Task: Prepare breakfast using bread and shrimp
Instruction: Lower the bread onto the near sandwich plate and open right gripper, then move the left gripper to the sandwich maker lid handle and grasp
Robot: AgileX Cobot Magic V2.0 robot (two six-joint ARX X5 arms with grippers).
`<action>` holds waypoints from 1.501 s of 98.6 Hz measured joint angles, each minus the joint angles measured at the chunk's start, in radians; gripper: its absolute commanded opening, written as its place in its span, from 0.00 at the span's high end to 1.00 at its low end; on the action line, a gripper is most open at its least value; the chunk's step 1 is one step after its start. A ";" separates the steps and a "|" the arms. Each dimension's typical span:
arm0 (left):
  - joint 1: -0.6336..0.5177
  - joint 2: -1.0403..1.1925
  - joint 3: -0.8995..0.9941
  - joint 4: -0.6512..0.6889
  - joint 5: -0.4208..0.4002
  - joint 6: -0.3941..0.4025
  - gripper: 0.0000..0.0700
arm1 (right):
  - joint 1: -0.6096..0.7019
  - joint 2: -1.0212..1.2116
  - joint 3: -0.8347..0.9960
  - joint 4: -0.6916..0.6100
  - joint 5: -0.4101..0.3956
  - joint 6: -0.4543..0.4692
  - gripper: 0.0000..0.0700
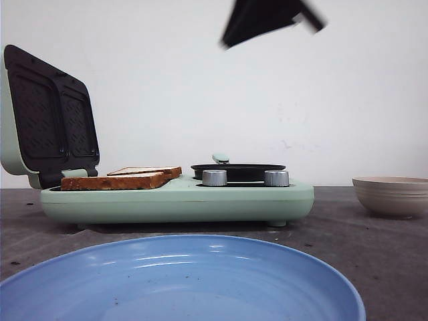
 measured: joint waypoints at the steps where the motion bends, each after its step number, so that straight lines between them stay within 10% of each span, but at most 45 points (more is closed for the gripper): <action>1: 0.000 0.004 0.000 0.002 0.000 0.000 0.98 | -0.003 -0.015 -0.007 0.004 0.004 -0.005 1.00; 33: 0.000 0.156 -0.047 0.158 0.009 0.030 0.99 | -0.013 -0.373 -0.127 -0.005 0.127 -0.158 1.00; 91: 0.153 0.455 -0.169 0.721 0.443 0.188 0.99 | -0.013 -0.637 -0.180 -0.092 0.275 -0.160 1.00; 148: 0.862 0.451 -0.037 0.492 0.641 0.208 0.99 | -0.013 -0.647 -0.182 -0.116 0.275 -0.137 1.00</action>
